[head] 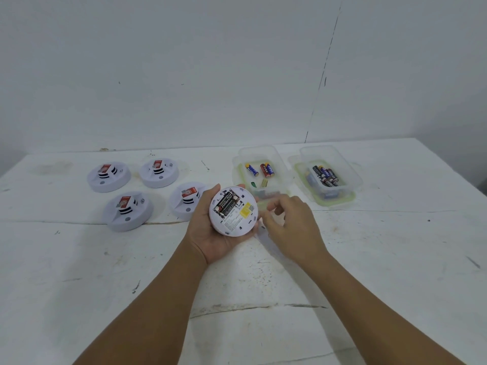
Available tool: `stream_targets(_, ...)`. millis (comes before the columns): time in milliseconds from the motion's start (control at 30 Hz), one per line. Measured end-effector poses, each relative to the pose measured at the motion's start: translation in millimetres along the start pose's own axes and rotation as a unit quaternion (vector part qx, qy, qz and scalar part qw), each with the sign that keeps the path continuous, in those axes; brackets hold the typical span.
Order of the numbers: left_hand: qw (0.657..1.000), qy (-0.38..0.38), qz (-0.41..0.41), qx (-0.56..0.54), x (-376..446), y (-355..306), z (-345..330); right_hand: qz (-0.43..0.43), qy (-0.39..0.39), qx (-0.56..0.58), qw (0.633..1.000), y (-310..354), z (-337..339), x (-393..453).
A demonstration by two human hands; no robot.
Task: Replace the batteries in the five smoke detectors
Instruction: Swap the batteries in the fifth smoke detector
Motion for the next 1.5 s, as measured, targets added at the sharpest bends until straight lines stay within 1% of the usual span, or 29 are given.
stream_targets(33,1.0,-0.004,-0.003,0.003,0.3,0.0,1.7,-0.018,0.039,-0.042,0.998,-7.4,-5.6,-2.5)
stream_targets(100,1.0,-0.009,-0.009,0.001,0.0,-0.4,4.4,-0.045,0.103,-0.09,0.99,-18.2,-13.4,-8.7)
stream_targets(167,1.0,-0.005,-0.02,-0.004,-0.8,-2.7,5.5,-0.038,0.136,-0.122,0.982,-16.9,-15.0,-14.4)
stream_targets(300,1.0,0.009,-0.028,-0.007,-3.4,-4.1,4.1,-0.021,0.154,-0.153,0.976,-12.1,-11.8,-17.5)
stream_targets(400,1.0,0.008,-0.028,0.001,-5.0,-2.2,3.1,0.004,0.148,-0.21,0.966,-3.9,-9.4,-19.5)
stream_targets(467,1.0,0.004,-0.027,0.004,-5.3,-1.0,3.6,0.007,0.142,-0.228,0.963,-4.3,-8.6,-20.8)
stream_targets(600,1.0,-0.002,-0.022,0.003,-5.1,0.7,5.1,-0.03,0.146,-0.164,0.975,-14.4,-6.7,-18.3)
stream_targets(700,1.0,-0.006,-0.02,-0.002,-5.3,1.2,5.7,-0.03,0.154,-0.169,0.973,-15.8,-9.0,-15.6)
stream_targets(767,1.0,-0.005,-0.018,-0.003,-5.3,1.8,4.5,-0.026,0.142,-0.178,0.973,-16.6,-7.8,-15.4)
stream_targets(867,1.0,-0.008,-0.016,-0.007,-6.0,2.1,3.4,-0.014,0.078,-0.169,0.983,-14.2,4.4,-16.6)
stream_targets(933,1.0,-0.008,-0.014,-0.006,-6.2,2.8,0.9,0.007,0.019,-0.101,0.995,-3.0,16.1,-18.2)
stream_targets(1000,1.0,-0.001,-0.009,-0.002,-6.4,4.6,-4.9,0.047,-0.019,-0.033,0.998,16.4,21.5,-20.2)
stream_targets(1100,1.0,0.008,0.005,0.001,-6.7,8.8,-7.9,0.108,-0.008,0.007,0.994,50.9,12.1,-23.0)
stream_targets(1167,1.0,0.011,0.021,0.008,-8.5,11.8,-7.5,0.127,0.013,0.014,0.992,66.2,-0.2,-22.5)
stream_targets(1367,0.999,0.012,0.026,0.018,-10.8,13.2,-9.6,0.135,0.014,-0.007,0.991,78.5,-14.8,-14.9)
stream_targets(1500,0.999,0.007,0.026,0.022,-11.5,10.9,-10.9,0.138,0.007,0.027,0.99,73.5,-13.0,-9.8)
Point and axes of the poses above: each hand's wrist, its own x-axis towards the middle knuckle, its own z-axis out of the back of the hand, y = z × x, the point moved 10 cm from there along x, towards the middle knuckle, and after that the axes turned 1 degree about y, right-handed, at the moved point
